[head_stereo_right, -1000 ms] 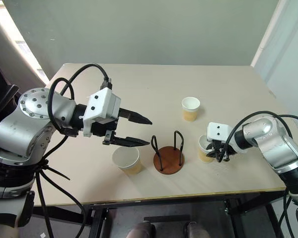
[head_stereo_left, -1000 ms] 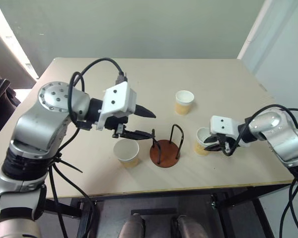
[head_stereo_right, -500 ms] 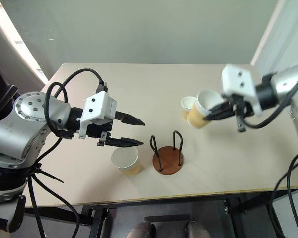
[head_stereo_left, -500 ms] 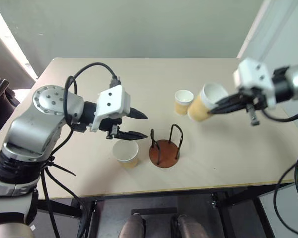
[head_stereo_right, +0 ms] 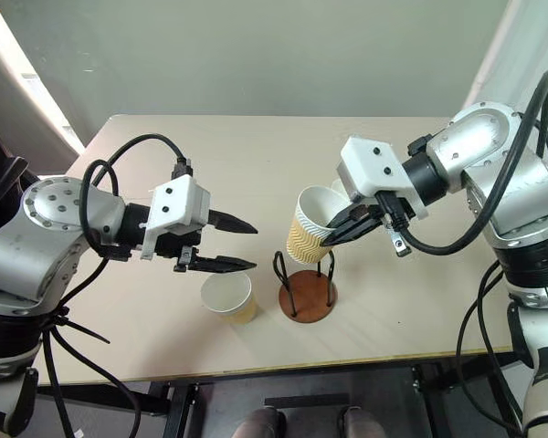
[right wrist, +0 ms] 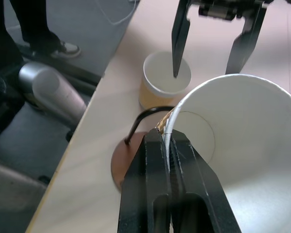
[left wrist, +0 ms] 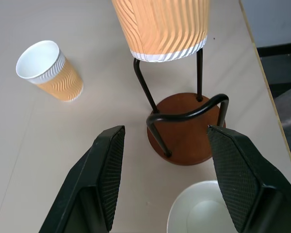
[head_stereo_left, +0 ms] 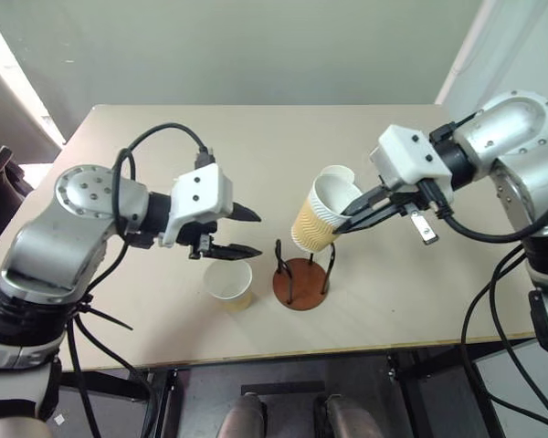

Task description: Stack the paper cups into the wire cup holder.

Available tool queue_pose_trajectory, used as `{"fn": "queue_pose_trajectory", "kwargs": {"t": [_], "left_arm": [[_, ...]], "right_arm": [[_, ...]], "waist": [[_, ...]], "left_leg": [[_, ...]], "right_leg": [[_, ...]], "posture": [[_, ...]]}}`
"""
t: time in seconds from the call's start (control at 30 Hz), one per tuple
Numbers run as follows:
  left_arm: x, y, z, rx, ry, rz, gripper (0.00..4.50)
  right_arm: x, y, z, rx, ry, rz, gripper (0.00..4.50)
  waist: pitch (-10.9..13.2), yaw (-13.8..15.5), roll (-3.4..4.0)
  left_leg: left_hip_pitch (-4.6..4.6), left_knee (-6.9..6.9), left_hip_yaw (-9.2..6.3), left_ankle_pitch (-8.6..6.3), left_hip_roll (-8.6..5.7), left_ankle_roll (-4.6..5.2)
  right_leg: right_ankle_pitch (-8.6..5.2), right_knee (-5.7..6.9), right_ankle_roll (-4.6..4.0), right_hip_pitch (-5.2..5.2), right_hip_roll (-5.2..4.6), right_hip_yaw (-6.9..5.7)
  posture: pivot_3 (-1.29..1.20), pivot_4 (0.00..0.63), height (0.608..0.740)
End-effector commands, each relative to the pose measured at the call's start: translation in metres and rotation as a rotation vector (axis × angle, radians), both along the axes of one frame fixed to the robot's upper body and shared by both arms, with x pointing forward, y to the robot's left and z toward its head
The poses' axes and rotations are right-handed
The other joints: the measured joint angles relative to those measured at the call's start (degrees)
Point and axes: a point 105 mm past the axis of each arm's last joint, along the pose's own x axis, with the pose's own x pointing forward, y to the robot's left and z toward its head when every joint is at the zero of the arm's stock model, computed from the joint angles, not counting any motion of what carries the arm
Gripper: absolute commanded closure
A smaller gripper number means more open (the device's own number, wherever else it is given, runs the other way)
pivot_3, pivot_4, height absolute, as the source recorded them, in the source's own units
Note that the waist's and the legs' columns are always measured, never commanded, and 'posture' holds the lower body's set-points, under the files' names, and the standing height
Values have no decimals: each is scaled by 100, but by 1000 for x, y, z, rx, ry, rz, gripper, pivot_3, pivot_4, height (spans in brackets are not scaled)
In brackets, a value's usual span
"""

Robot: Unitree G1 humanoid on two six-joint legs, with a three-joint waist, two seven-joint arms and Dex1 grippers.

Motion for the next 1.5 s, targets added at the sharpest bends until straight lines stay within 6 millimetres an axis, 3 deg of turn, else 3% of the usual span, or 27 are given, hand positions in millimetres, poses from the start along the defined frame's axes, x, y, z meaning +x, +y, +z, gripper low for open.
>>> {"fn": "queue_pose_trajectory", "kwargs": {"t": [0.03, 0.4, 0.5, 0.6, 0.77, 0.87, 1.0, 1.17, 1.33, 1.4, 1.5], "left_arm": [[-3, 4, 10, -3, -53, 19, 1604], [-6, 6, 8, -8, -39, 40, 1604], [-7, 7, 8, -10, -41, 48, 1604], [-5, 9, 8, -15, -43, 62, 1604], [15, 10, 18, -71, -120, 133, 1604], [42, 11, 27, -114, -177, 235, 1604], [68, 6, 22, -126, -165, 319, 1604], [89, -7, 2, -90, -121, 389, 1604], [83, -19, 2, -117, -117, 362, 1604], [80, -18, 1, -113, -115, 366, 1604], [76, -11, 0, -104, -110, 383, 1604]], "right_arm": [[-2, 2, 0, -16, -30, 29, 4482], [12, 13, -15, -29, -47, 31, 4482], [12, 15, -18, -34, -42, 31, 3907], [13, 16, -16, -32, -57, 32, 2900], [28, 17, 11, 60, -107, -32, 1306], [59, 13, 27, 143, -153, -168, 1306], [117, 2, 27, 208, -217, -420, 1306], [168, -15, -11, 238, -162, -693, 1306], [182, -16, -40, 206, -173, -780, 1306], [183, -16, -49, 184, -166, -786, 1306], [182, -14, -61, 156, -150, -782, 1306]], "waist": [[0, -1, 0], [0, -15, 0], [0, -15, 0], [0, -16, 0], [0, -16, 1], [0, -10, 0], [0, -11, 0], [0, 2, 1], [1, 19, 2], [1, 18, 2], [1, 13, 2]], "left_leg": [[0, 0, 0, 0, 0, 0], [1, 0, 0, -1, 1, -1], [0, -1, -1, -1, 1, -3], [0, -3, -1, -3, 1, -5], [0, -2, 0, -3, 1, -5], [-1, -9, -4, -3, 1, -6], [2, -5, -7, -2, 0, -6], [-6, -11, -7, 2, 0, -8], [-62, -13, -7, 19, 2, -49], [-88, -18, -6, 52, 8, -108], [-95, -42, -3, 51, 11, -113]], "right_leg": [[0, 2, -1, -1, 0, 0], [1, 7, -14, -5, 0, -1], [2, 7, -13, -6, 0, -2], [2, 7, -13, -7, 0, -2], [2, 8, -15, -7, -1, -3], [6, 8, -40, -15, -2, -3], [15, 6, -65, -14, -6, -2], [49, 5, -16, -25, -7, -2], [49, 7, -14, -91, -4, -6], [49, 3, -14, -112, 2, -10], [49, -2, -14, -113, 2, -12]], "posture": [[0, 150, 740], [0, 150, 740], [0, 150, 740], [0, 150, 740], [0, 150, 740], [0, 150, 740], [0, 150, 740], [0, 150, 740], [0, 150, 740], [0, 150, 740], [0, 150, 740]]}}
